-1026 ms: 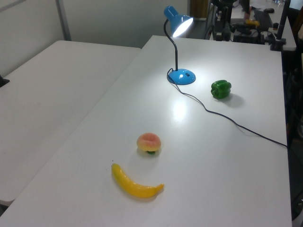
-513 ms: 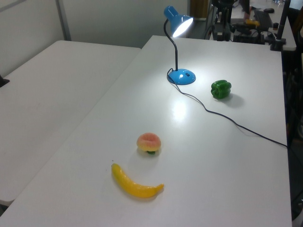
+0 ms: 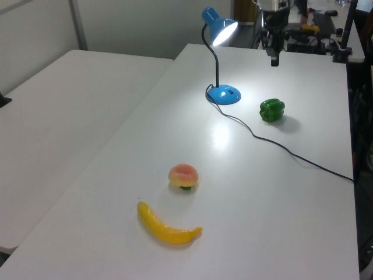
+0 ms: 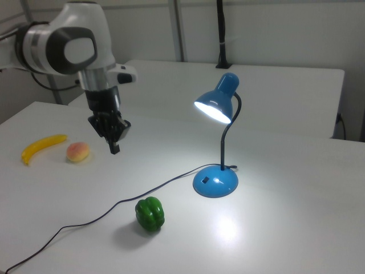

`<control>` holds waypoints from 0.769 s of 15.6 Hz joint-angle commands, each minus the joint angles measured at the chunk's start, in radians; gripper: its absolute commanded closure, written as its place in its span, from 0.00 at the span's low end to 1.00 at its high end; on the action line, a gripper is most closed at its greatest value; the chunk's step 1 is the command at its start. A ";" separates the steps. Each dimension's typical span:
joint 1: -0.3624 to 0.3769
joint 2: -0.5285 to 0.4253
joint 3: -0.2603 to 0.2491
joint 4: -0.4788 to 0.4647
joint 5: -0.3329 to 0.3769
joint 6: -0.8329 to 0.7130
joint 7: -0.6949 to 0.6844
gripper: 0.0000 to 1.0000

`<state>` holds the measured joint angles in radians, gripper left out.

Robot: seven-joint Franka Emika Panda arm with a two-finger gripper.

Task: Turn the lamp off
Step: 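Move the gripper down toward the switch on the blue lamp base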

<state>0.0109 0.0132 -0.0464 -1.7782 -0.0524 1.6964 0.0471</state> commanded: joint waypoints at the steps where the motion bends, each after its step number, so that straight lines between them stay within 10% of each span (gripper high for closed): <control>1: -0.035 0.011 -0.001 -0.076 0.000 0.118 0.046 1.00; 12: -0.143 0.181 -0.003 -0.130 -0.012 0.528 0.097 1.00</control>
<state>-0.1126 0.1601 -0.0500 -1.9005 -0.0525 2.1152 0.1148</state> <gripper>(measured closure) 0.991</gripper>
